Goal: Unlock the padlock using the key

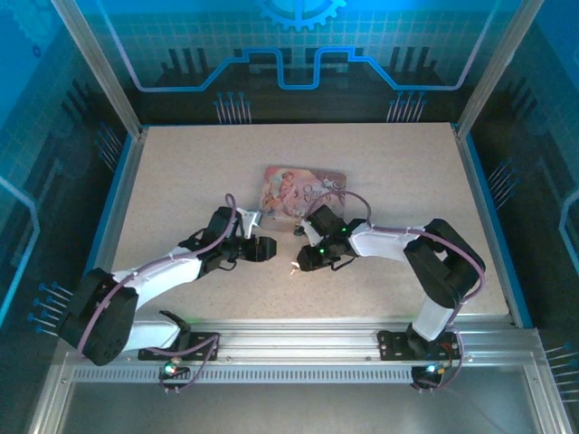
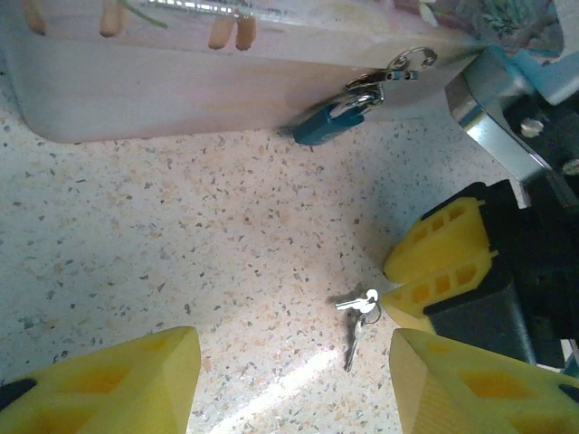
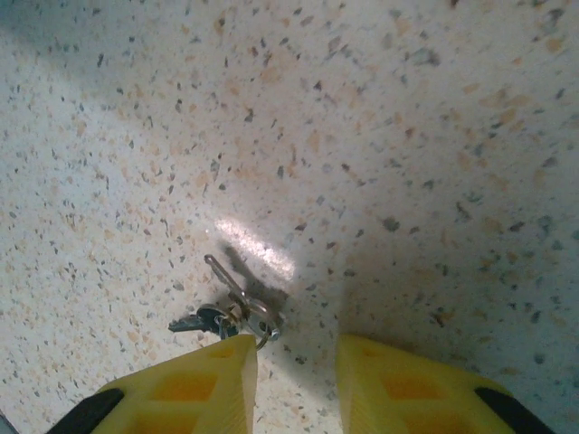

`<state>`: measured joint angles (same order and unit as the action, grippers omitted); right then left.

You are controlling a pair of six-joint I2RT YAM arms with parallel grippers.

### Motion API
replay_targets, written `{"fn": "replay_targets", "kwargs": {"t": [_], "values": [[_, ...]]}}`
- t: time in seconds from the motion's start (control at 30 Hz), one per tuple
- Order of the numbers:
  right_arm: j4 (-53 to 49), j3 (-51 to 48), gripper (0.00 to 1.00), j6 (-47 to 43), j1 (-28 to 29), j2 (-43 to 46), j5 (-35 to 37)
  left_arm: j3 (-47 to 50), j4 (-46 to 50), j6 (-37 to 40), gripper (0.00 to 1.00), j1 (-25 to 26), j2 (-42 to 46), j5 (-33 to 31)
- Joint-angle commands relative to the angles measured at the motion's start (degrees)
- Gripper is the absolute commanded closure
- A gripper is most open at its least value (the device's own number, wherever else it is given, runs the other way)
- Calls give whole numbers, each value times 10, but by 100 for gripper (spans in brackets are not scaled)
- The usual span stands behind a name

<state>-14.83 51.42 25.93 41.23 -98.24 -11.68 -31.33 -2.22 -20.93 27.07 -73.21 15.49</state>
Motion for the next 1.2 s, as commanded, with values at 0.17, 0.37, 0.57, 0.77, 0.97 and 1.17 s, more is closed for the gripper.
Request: {"fn": "replay_targets", "kwargs": {"t": [0.17, 0.37, 0.57, 0.77, 0.97, 1.17], "values": [[12, 6, 68, 7, -8, -15, -27, 5, 26, 5, 41, 4, 34, -6], [6, 21, 69, -6, -8, -37, -38, 8, 31, 6, 41, 4, 39, -9], [6, 29, 70, -11, -9, -58, -58, 13, 39, 8, 41, 4, 48, -14], [7, 33, 70, -11, -4, -61, -74, 13, 50, 14, 41, 5, 56, -21], [2, 46, 71, -14, 8, -72, -73, 13, 51, 14, 41, 4, 55, -21], [7, 50, 73, -14, 12, -80, -78, 14, 56, 14, 41, 5, 60, -23]]}}
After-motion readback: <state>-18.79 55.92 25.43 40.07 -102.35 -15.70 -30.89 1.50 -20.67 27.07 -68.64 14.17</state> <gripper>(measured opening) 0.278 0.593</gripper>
